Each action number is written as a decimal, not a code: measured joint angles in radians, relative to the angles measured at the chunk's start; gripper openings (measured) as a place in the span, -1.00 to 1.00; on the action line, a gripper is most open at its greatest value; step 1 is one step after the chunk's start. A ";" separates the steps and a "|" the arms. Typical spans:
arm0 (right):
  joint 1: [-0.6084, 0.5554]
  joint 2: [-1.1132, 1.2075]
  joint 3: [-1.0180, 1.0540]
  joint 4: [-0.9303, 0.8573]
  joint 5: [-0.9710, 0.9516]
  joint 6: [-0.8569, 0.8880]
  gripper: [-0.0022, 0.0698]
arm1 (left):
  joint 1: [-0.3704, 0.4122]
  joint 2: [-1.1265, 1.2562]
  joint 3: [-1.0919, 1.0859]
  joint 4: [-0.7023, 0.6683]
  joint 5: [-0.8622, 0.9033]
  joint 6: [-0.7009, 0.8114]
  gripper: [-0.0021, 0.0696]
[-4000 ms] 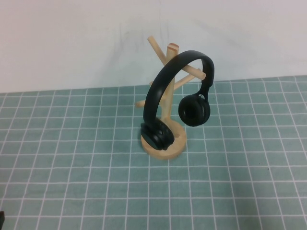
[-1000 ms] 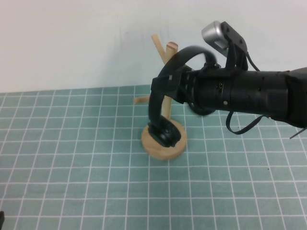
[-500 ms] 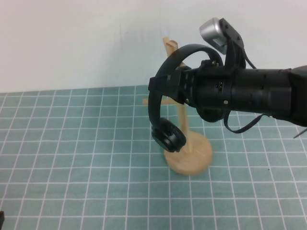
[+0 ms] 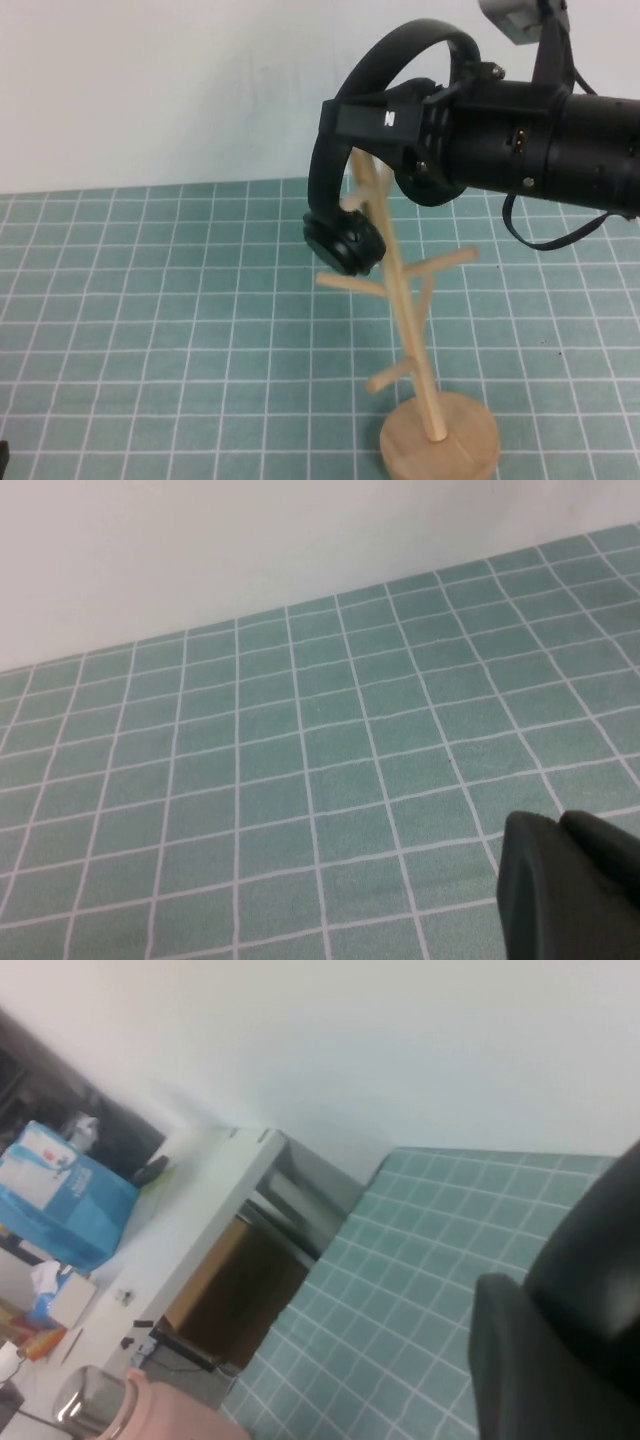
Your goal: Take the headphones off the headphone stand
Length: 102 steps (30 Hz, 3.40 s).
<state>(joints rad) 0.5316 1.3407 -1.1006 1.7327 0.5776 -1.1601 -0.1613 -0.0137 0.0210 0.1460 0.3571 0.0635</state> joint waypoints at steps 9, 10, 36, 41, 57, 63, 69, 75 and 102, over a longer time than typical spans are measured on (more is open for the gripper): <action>0.000 -0.038 -0.002 -0.078 -0.011 -0.034 -0.96 | 0.000 0.000 0.000 0.000 0.000 0.000 -0.96; 0.000 -0.046 -0.007 -0.095 -0.011 -0.031 -0.96 | 0.000 0.000 0.000 0.000 0.000 0.000 -0.96; 0.000 -0.179 -0.111 -2.176 -0.075 1.601 -0.96 | 0.000 0.000 0.000 0.000 0.000 0.000 -0.96; 0.000 -0.194 0.061 -2.155 -0.070 1.862 -0.96 | 0.000 0.000 0.000 0.000 0.000 0.000 -0.96; -0.155 0.165 0.140 -1.709 -0.053 1.679 -0.96 | 0.000 0.000 0.000 -0.002 0.000 0.000 -0.96; -0.177 0.232 0.140 -1.687 -0.059 1.655 -0.92 | 0.000 0.000 0.000 -0.002 0.000 0.000 -0.96; -0.175 0.232 0.136 -1.707 -0.061 1.606 -0.22 | 0.000 0.000 0.000 -0.002 0.000 0.000 -0.96; -0.169 0.210 0.088 -1.684 0.003 1.498 0.55 | 0.000 0.000 0.000 -0.002 0.000 0.000 -0.96; -0.170 -0.881 0.214 -1.840 0.263 1.380 -0.96 | 0.000 0.000 0.000 -0.002 0.000 0.000 -0.96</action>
<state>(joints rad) 0.3615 0.4600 -0.8864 -0.1074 0.8403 0.2198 -0.1613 -0.0137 0.0210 0.1440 0.3571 0.0635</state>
